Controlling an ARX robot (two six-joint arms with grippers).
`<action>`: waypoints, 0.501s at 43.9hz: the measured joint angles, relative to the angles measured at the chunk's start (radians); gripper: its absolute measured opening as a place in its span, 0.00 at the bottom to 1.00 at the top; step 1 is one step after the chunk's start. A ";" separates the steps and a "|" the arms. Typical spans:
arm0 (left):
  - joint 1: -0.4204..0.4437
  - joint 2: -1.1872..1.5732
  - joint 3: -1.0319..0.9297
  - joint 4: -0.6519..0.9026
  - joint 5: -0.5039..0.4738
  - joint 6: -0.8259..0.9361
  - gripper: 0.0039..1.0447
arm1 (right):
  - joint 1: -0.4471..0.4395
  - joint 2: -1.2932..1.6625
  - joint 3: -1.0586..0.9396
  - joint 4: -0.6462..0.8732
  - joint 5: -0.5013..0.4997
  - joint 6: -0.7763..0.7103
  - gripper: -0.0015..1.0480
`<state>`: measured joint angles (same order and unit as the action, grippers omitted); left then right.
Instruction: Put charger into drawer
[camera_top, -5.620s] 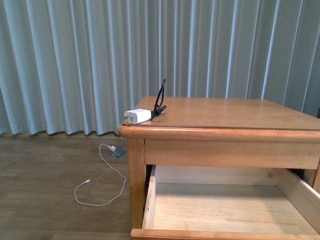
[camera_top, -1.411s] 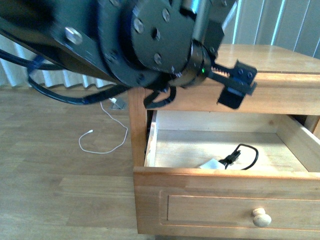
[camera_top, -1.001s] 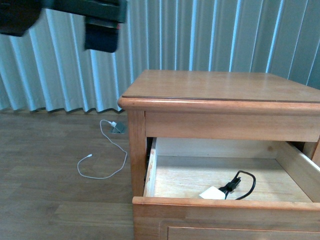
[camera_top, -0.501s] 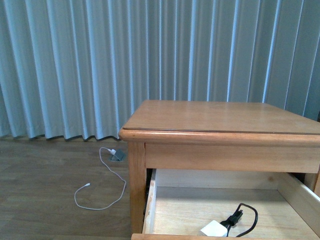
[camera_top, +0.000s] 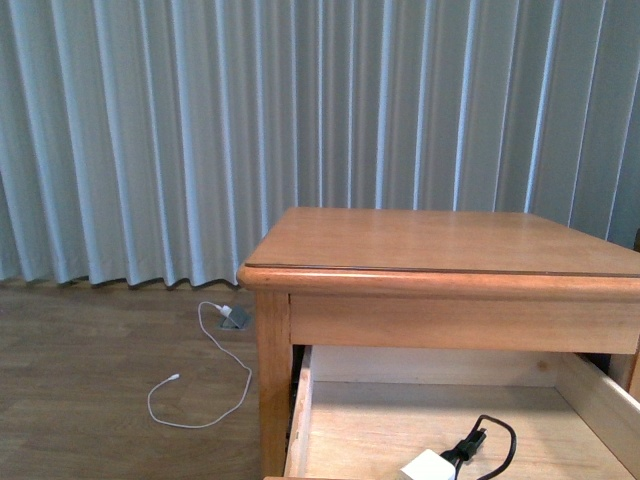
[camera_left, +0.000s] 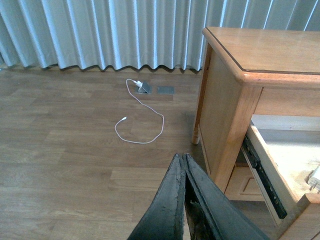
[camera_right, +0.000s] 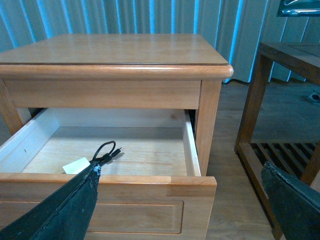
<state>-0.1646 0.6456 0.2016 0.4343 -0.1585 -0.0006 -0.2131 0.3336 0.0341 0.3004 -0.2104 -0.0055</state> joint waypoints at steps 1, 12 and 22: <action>0.009 -0.014 -0.012 0.000 0.008 -0.001 0.04 | 0.000 0.000 0.000 0.000 0.000 0.000 0.92; 0.114 -0.133 -0.092 -0.034 0.137 -0.001 0.04 | 0.000 0.000 0.000 0.000 0.000 0.000 0.92; 0.162 -0.245 -0.142 -0.096 0.158 -0.001 0.04 | 0.000 0.000 0.000 0.000 0.000 0.000 0.92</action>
<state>-0.0029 0.4011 0.0601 0.3382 -0.0010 -0.0017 -0.2131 0.3336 0.0341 0.3004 -0.2104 -0.0055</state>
